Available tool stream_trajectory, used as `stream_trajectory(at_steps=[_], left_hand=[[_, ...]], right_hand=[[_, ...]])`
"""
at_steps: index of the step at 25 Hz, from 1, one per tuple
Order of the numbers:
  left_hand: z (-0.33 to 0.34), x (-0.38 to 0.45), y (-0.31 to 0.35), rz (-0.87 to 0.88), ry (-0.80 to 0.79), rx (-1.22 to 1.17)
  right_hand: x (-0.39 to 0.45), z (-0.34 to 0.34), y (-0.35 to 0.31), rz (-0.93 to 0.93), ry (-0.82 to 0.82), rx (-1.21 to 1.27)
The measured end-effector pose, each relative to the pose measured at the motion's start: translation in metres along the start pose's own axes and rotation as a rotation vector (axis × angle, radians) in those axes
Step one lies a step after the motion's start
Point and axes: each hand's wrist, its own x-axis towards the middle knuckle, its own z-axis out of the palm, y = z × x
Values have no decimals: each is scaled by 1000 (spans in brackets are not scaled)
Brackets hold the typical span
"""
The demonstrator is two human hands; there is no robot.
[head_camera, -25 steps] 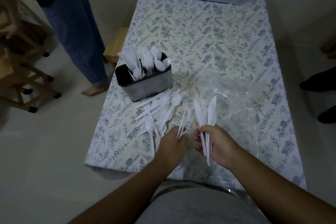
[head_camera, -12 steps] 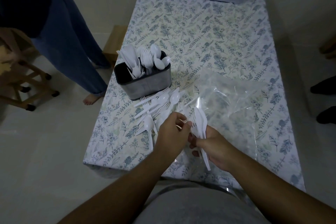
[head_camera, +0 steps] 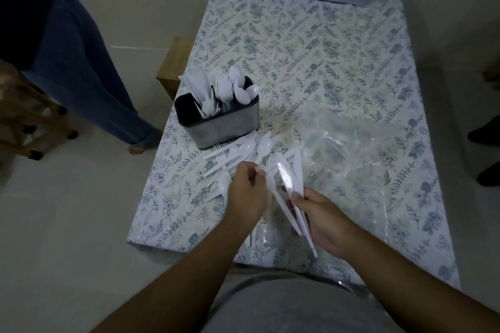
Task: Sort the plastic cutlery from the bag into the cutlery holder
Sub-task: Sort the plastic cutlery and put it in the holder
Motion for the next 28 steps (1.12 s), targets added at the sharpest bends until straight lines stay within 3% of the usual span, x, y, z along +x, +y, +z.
stream_trajectory(at_steps=[3,5,9,16,21,28], left_hand=[[-19,12,-7,1,82,115],[-23,17,-10,1,29,241],[-14,19,-19,214,-33,569],[16,50,5,349,-35,951],[33,67,4,271,-118,1039],[44,79,7,395,-115,1083]], right_hand=[[6,-9,1,28,105,23],[10,-11,1,59,109,85],[13,-11,3,73,124,134],[8,-15,4,83,170,66],[-1,-21,0,65,175,-21],[0,-31,-3,62,203,103]])
